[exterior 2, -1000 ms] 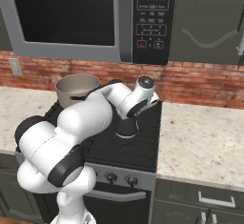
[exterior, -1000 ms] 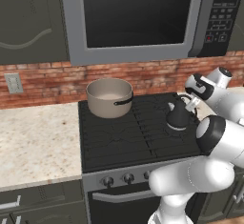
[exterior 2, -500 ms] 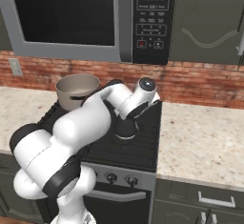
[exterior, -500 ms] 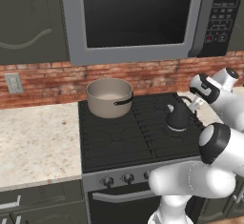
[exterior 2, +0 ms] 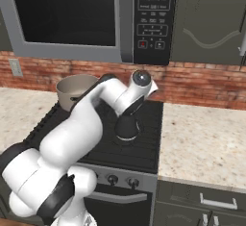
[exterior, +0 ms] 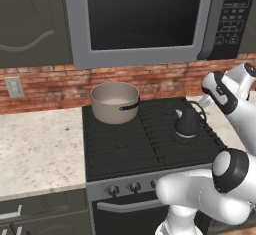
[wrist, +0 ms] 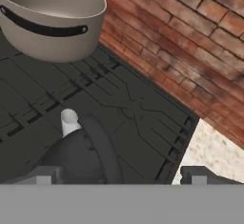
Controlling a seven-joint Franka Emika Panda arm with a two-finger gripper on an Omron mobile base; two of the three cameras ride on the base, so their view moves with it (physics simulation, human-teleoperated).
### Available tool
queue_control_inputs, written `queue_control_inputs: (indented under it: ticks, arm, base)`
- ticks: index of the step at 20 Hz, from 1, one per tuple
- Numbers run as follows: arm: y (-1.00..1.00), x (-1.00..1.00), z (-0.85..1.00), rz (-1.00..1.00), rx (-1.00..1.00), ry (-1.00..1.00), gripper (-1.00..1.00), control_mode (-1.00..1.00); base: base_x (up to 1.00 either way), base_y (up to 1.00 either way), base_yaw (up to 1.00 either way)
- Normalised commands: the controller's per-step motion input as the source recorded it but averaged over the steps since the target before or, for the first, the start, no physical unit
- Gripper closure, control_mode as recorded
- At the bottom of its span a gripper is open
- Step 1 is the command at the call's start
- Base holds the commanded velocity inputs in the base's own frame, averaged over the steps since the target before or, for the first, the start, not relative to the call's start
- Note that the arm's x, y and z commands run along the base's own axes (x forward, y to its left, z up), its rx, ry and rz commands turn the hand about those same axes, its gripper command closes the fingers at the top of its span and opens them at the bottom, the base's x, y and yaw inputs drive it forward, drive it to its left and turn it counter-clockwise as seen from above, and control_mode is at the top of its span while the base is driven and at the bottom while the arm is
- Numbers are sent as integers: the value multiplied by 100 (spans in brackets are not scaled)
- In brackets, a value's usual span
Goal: Pick the kettle from the counter and place it on a stove burner. Then turn the burner on.
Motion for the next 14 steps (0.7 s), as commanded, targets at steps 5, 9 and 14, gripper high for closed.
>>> queue_control_inputs:
  ticks: [5, 9, 14]
  arm:
    - [-13, -63, 27, -9, 0, 8, -100, -100]
    - [-40, -96, 1, -7, 0, 6, -100, -100]
    - [-26, -100, -33, -2, 0, 0, -100, -100]
  base:
    - [0, 0, 0]
    - [0, 0, 0]
    - [0, 0, 0]
